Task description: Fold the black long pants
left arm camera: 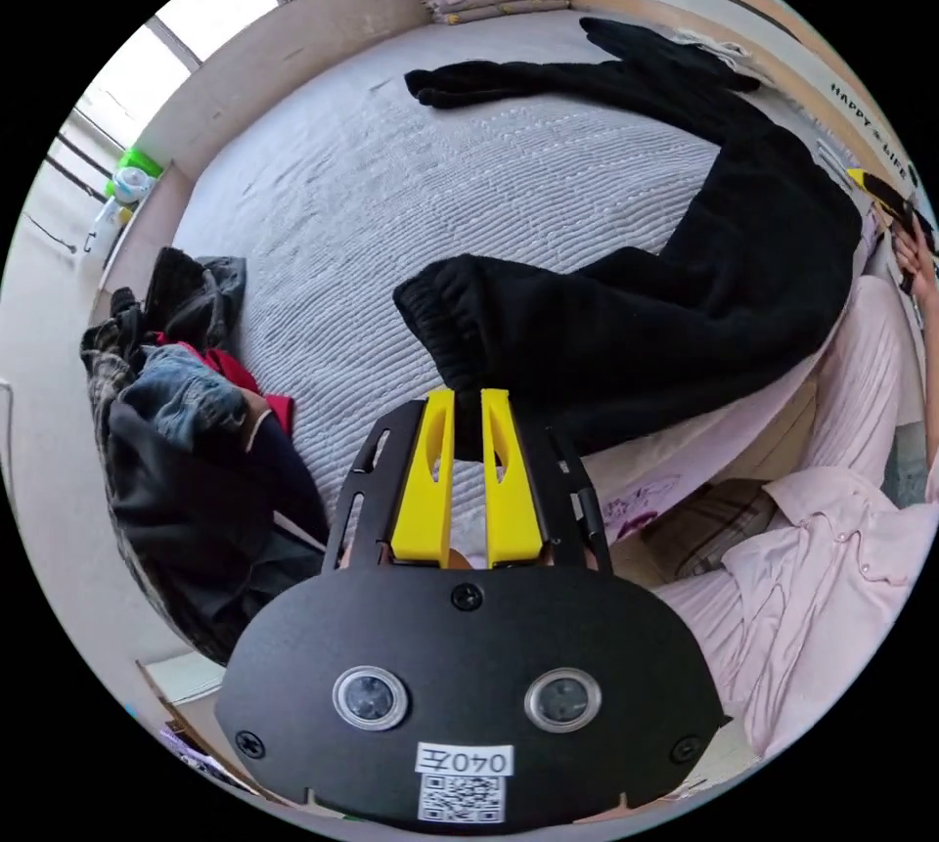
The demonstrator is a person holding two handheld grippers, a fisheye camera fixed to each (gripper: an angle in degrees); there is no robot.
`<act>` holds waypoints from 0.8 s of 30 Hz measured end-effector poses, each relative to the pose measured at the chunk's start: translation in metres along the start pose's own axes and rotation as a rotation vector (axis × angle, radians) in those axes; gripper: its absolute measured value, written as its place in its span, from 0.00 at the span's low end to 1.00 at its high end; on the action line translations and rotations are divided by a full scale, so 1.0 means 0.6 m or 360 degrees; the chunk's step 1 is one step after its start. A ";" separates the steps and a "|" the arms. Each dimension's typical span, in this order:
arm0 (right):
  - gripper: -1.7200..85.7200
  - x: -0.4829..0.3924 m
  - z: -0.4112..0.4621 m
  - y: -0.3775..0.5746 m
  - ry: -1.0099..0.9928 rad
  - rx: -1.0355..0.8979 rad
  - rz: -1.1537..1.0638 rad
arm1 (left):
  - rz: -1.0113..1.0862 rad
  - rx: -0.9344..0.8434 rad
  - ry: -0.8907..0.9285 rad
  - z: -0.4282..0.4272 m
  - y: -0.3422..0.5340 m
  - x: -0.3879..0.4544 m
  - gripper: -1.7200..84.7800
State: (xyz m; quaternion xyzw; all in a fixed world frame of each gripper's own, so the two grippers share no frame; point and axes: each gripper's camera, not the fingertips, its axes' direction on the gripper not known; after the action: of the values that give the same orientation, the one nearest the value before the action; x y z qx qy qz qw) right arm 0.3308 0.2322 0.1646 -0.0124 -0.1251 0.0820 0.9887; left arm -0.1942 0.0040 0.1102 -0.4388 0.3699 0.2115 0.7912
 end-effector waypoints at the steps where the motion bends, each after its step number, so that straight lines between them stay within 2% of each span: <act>1: 0.01 -0.004 0.001 -0.002 -0.0002 -0.0002 -0.0005 | -0.0042 0.0058 0.0040 -0.042 0.029 -0.022 0.02; 3: 0.01 -0.016 0.007 -0.005 0.0044 -0.0008 -0.0033 | -0.0108 0.0024 0.0118 -0.075 0.078 -0.053 0.02; 7: 0.01 -0.020 0.031 -0.006 0.0102 -0.0057 -0.0042 | -0.0135 -0.0467 0.0096 -0.006 0.149 -0.064 0.04; 8: 0.01 -0.020 0.042 -0.009 0.0087 -0.0090 -0.0033 | -0.0164 -0.0456 0.0093 -0.006 0.153 -0.066 0.05; 13: 0.01 -0.052 0.048 -0.015 0.0112 -0.0124 -0.0120 | -0.0446 -0.0043 -0.0069 -0.120 0.153 -0.096 0.09; 17: 0.01 -0.053 0.019 -0.011 0.0206 -0.0080 -0.0109 | -0.0462 -0.0058 -0.0412 -0.156 0.130 -0.111 0.05; 18: 0.01 -0.047 0.011 -0.007 0.0192 -0.0077 -0.0091 | -0.0449 -0.0067 -0.0414 -0.159 0.122 -0.114 0.05; 24: 0.01 -0.017 -0.024 0.016 0.0307 -0.0028 0.0018 | -0.0296 -0.0062 -0.0021 -0.124 0.076 -0.085 0.03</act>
State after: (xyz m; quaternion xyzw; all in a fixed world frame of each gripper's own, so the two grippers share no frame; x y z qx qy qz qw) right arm 0.3229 0.2397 0.1475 -0.0297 -0.0299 0.0850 0.9955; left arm -0.2865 -0.0358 0.0997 -0.4852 0.3182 0.1472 0.8011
